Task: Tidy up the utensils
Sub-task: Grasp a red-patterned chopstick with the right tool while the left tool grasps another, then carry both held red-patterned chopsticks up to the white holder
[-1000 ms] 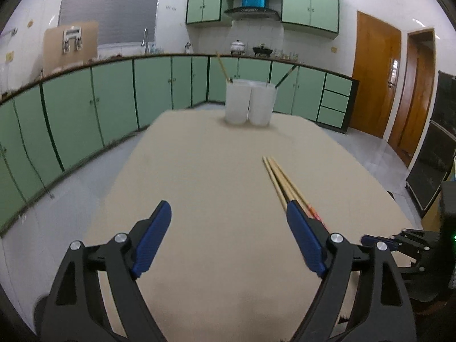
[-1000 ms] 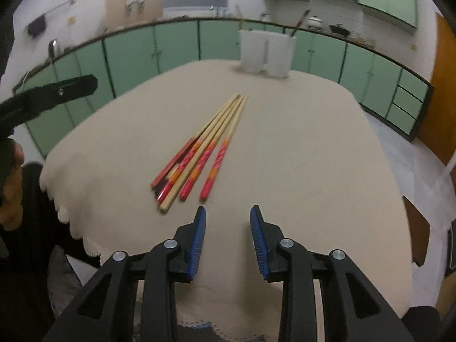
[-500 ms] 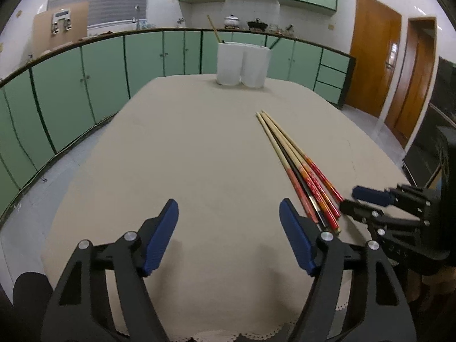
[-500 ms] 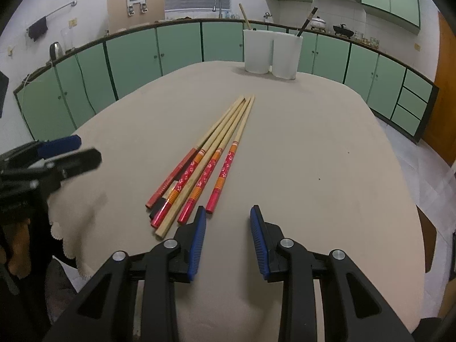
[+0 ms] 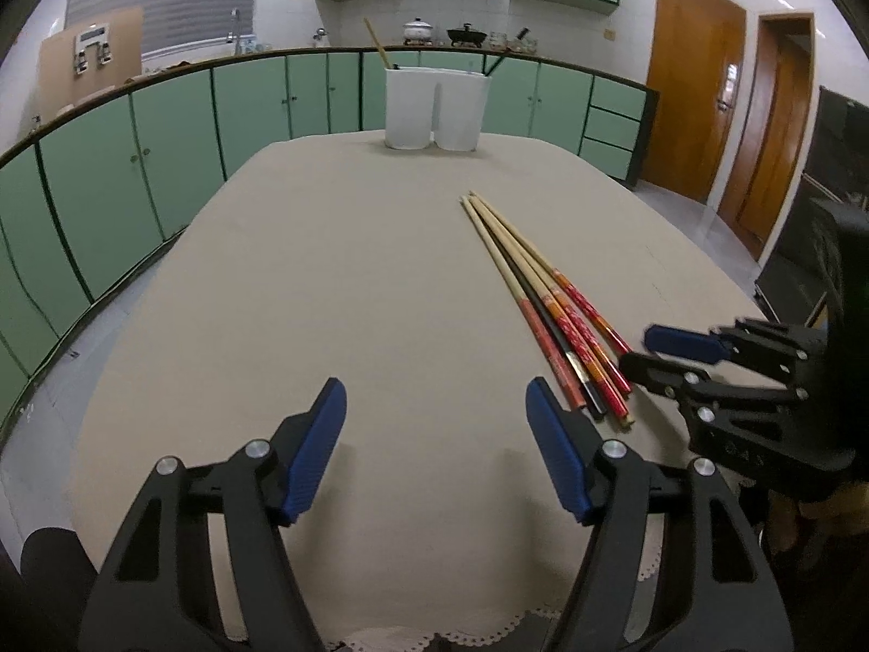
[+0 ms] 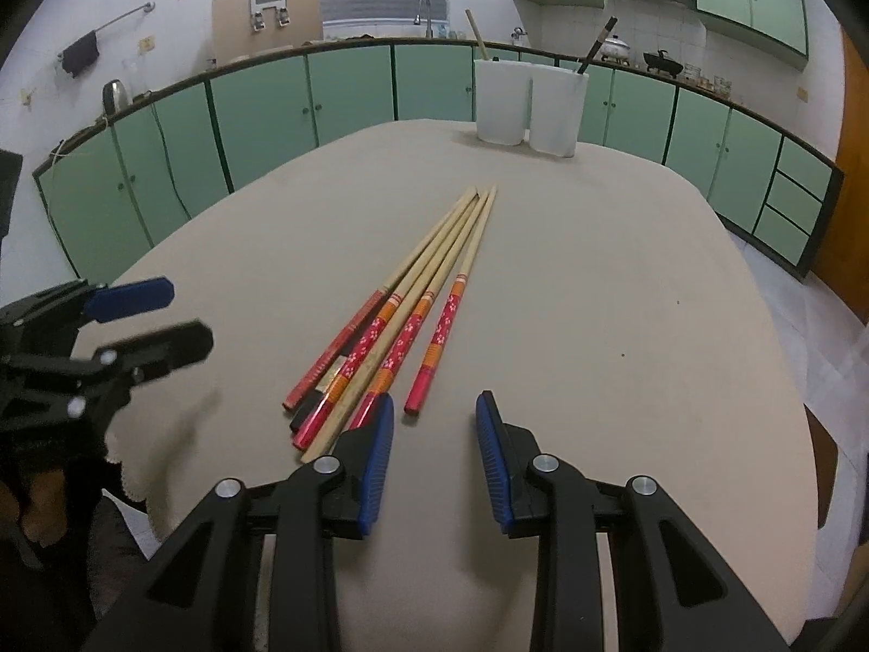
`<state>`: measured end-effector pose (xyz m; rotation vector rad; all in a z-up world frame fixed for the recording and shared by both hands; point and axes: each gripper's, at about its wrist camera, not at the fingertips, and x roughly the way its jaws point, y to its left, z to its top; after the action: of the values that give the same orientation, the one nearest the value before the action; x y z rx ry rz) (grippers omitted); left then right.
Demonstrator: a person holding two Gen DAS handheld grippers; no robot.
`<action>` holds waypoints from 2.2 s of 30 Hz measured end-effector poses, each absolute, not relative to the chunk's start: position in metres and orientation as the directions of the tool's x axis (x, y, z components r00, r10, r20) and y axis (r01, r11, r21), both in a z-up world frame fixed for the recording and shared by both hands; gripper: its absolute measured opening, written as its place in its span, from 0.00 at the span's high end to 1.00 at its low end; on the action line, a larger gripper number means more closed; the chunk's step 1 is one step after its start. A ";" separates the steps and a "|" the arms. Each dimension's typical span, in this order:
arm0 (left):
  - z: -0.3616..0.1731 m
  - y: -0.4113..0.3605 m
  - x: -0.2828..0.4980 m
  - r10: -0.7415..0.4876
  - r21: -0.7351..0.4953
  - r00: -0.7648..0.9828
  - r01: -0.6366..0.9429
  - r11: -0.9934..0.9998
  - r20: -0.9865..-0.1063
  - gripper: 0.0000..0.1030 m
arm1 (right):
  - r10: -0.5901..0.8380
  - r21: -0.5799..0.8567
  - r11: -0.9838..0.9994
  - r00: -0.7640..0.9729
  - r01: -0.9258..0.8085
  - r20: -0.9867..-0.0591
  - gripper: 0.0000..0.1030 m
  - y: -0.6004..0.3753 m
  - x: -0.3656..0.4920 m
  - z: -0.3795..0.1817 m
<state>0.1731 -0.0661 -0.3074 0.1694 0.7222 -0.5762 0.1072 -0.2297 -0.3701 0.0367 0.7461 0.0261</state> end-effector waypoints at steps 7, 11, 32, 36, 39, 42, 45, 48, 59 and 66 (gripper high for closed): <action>-0.315 -0.083 0.171 -0.457 -0.044 0.567 0.593 0.804 -0.685 0.38 | 0.031 0.100 0.994 0.735 0.050 -0.677 0.94 -0.254 0.111 -0.371; -0.321 -0.097 0.167 -0.457 -0.023 0.551 0.621 0.784 -0.698 0.39 | -0.001 0.118 0.987 0.732 0.110 -0.682 0.94 -0.270 0.102 -0.372; -0.326 -0.125 0.179 -0.421 0.010 0.584 0.593 0.805 -0.694 0.62 | -0.015 0.119 0.984 0.735 0.130 -0.678 0.88 -0.278 0.098 -0.374; -0.327 -0.126 0.178 -0.413 0.024 0.602 0.584 0.811 -0.684 0.94 | -0.045 0.096 0.984 0.737 0.148 -0.674 0.89 -0.273 0.100 -0.375; -0.327 -0.119 0.183 -0.404 0.003 0.618 0.550 0.835 -0.675 0.95 | -0.094 0.063 0.981 0.739 0.181 -0.667 0.94 -0.269 0.099 -0.375; -0.326 -0.111 0.186 -0.371 0.005 0.647 0.501 0.865 -0.666 0.95 | -0.145 0.053 0.969 0.733 0.240 -0.664 0.94 -0.272 0.096 -0.376; -0.325 -0.103 0.191 -0.351 -0.004 0.654 0.470 0.883 -0.670 0.94 | -0.155 0.053 0.966 0.729 0.254 -0.667 0.94 -0.273 0.093 -0.375; -0.325 -0.103 0.187 -0.341 0.017 0.656 0.475 0.880 -0.673 0.92 | -0.113 0.072 0.974 0.735 0.216 -0.669 0.93 -0.270 0.091 -0.375; -0.325 -0.099 0.186 -0.373 -0.002 0.611 0.519 0.855 -0.698 0.95 | -0.090 0.093 0.974 0.727 0.208 -0.681 0.94 -0.271 0.088 -0.373; -0.286 -0.088 0.185 -0.422 -0.090 0.601 0.502 0.860 -0.678 0.95 | -0.063 0.153 0.964 0.747 0.217 -0.662 0.94 -0.277 0.073 -0.337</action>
<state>0.1848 -0.0879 -0.2856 0.1140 0.7546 -0.5368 0.0727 -0.2771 -0.3370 0.2268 0.7124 -0.1544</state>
